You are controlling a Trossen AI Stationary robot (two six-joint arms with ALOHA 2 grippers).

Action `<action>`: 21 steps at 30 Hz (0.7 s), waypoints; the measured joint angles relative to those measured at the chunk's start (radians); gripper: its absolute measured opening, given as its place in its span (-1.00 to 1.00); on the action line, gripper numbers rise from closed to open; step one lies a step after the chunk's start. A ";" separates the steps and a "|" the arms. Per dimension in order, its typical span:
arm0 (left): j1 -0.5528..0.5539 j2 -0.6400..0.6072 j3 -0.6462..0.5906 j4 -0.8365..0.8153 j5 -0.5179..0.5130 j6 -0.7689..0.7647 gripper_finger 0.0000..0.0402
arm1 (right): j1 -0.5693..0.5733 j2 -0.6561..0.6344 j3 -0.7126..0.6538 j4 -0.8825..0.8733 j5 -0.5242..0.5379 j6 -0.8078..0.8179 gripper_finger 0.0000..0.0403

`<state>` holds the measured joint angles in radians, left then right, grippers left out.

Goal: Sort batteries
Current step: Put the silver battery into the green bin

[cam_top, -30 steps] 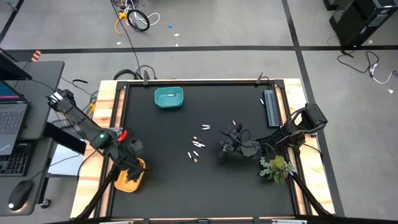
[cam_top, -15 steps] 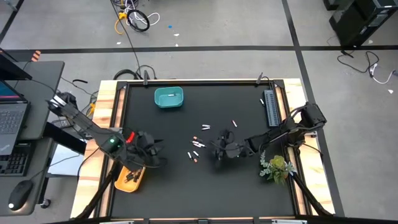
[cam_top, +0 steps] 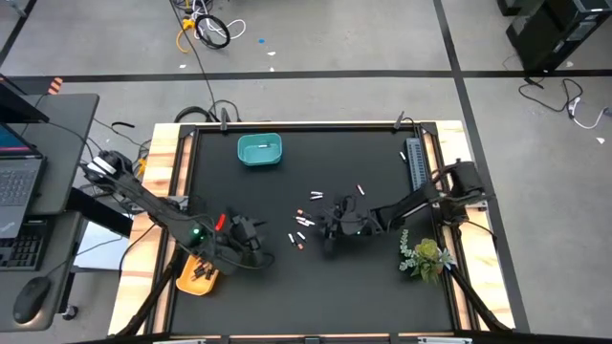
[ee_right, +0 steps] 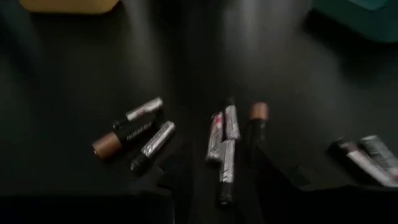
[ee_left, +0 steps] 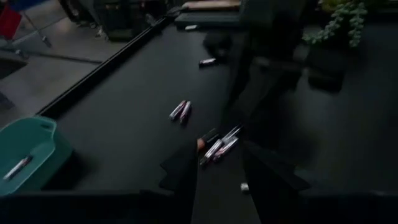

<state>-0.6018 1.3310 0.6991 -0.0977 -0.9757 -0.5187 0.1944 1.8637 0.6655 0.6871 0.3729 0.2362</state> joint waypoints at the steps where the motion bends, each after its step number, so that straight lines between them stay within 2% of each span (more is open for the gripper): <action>1: 0.000 0.002 0.000 0.015 0.000 0.019 -0.29 | 0.001 0.028 0.000 0.032 0.000 0.001 -0.30; 5: 0.000 0.005 0.000 0.039 0.000 0.045 -0.29 | 0.000 0.106 -0.001 0.110 0.000 0.024 -0.33; 12: 0.000 0.005 0.000 0.041 0.004 0.045 -0.29 | 0.002 0.173 0.002 0.131 0.048 0.057 -0.42; 14: 0.000 0.005 0.000 0.040 0.004 0.046 -0.29 | 0.002 0.174 0.002 0.117 0.057 0.053 -0.53; 17: 0.000 0.005 0.000 0.040 -0.001 0.046 -0.29 | 0.002 0.169 0.003 0.081 0.079 0.043 -0.86; 21: 0.007 0.005 0.000 0.043 -0.008 0.040 -0.29 | 0.002 0.157 0.003 0.069 0.083 0.016 -0.91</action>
<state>-0.5947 1.3361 0.6991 -0.0544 -0.9839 -0.4791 0.1959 2.0212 0.6685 0.7566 0.4558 0.2519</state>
